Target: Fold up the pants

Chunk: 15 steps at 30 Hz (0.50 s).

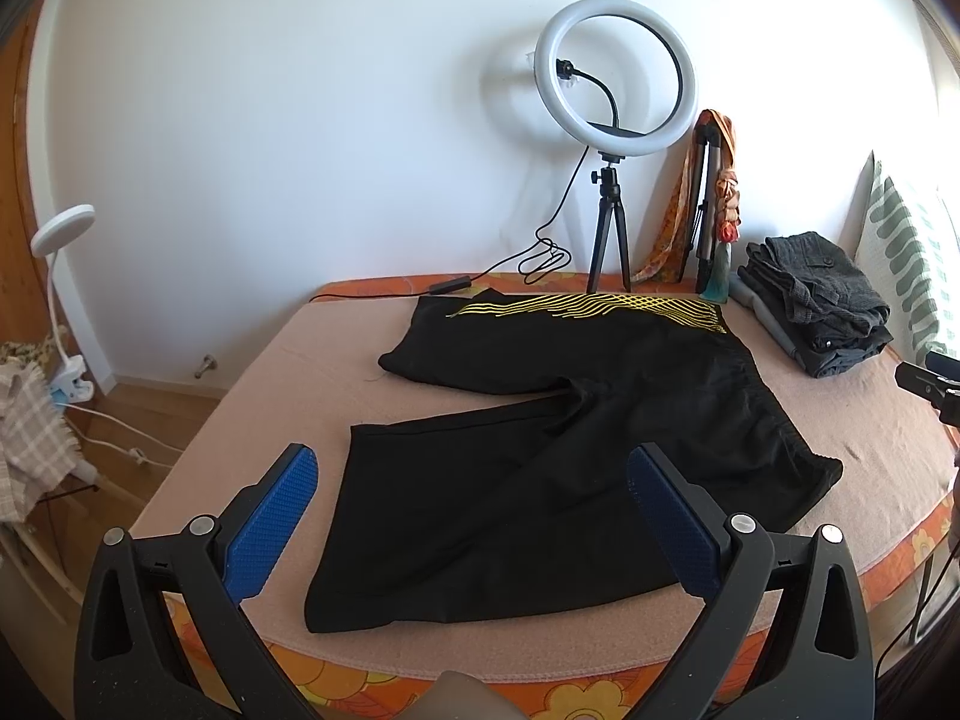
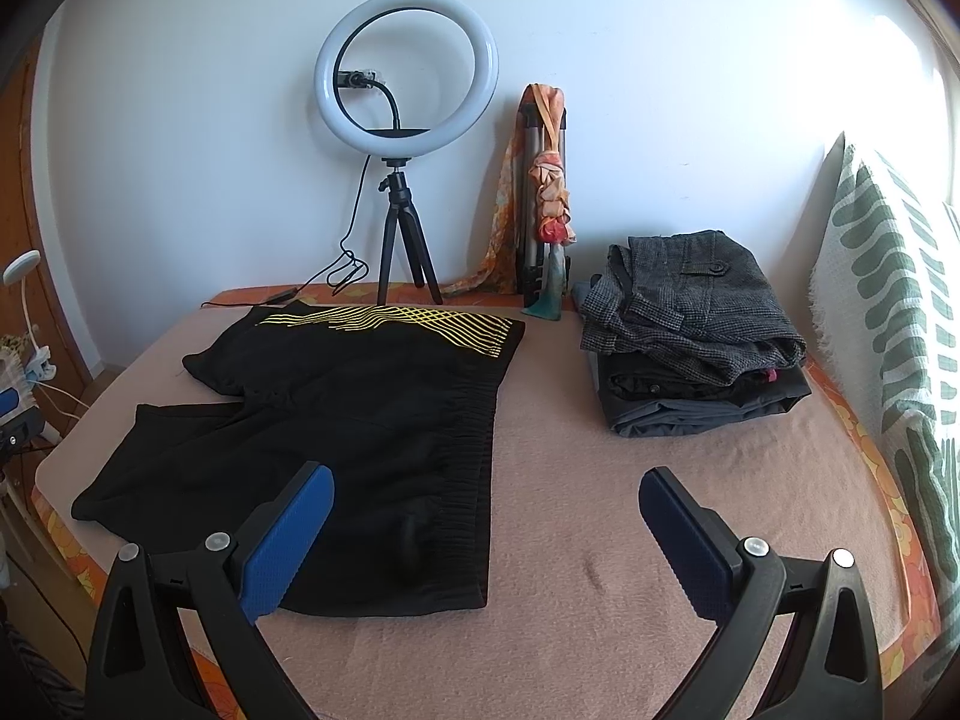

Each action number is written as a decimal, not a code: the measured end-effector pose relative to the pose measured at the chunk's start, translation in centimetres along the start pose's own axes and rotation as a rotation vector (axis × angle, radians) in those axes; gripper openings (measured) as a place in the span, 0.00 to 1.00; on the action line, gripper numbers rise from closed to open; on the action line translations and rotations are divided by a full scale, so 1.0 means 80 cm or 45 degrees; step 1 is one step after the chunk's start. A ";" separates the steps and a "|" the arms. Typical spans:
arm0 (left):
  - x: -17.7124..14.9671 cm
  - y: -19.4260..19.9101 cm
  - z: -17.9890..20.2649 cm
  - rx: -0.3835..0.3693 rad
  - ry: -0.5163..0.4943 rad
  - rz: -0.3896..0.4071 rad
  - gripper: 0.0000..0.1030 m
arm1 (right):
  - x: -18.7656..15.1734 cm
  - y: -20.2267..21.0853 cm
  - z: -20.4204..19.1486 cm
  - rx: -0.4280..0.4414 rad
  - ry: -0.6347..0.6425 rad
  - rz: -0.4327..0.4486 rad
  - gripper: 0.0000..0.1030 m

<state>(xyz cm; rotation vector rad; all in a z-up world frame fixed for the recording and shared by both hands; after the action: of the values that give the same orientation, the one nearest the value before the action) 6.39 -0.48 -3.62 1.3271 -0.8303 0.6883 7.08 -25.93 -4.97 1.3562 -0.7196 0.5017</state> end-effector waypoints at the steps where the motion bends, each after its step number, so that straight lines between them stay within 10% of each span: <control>1: 0.000 0.000 0.000 0.001 0.000 0.001 0.99 | 0.000 0.000 0.001 0.000 0.000 0.000 1.00; 15: -0.003 0.000 -0.001 0.003 -0.005 -0.006 0.99 | 0.000 0.002 -0.003 0.006 -0.001 0.002 1.00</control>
<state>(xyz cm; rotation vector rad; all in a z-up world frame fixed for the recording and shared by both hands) 6.27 -0.40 -3.86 1.3322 -0.8295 0.6837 7.00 -25.63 -4.84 1.3602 -0.7203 0.5044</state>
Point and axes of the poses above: each gripper's, at about its wrist camera, not at the fingertips, and y roughly against the way its jaws point, z to its right, x to its top, the point moved 8 cm from there along -y, roughly the way its jaws point, and after that the axes turned 8 degrees about -x, right-handed, at the moved point
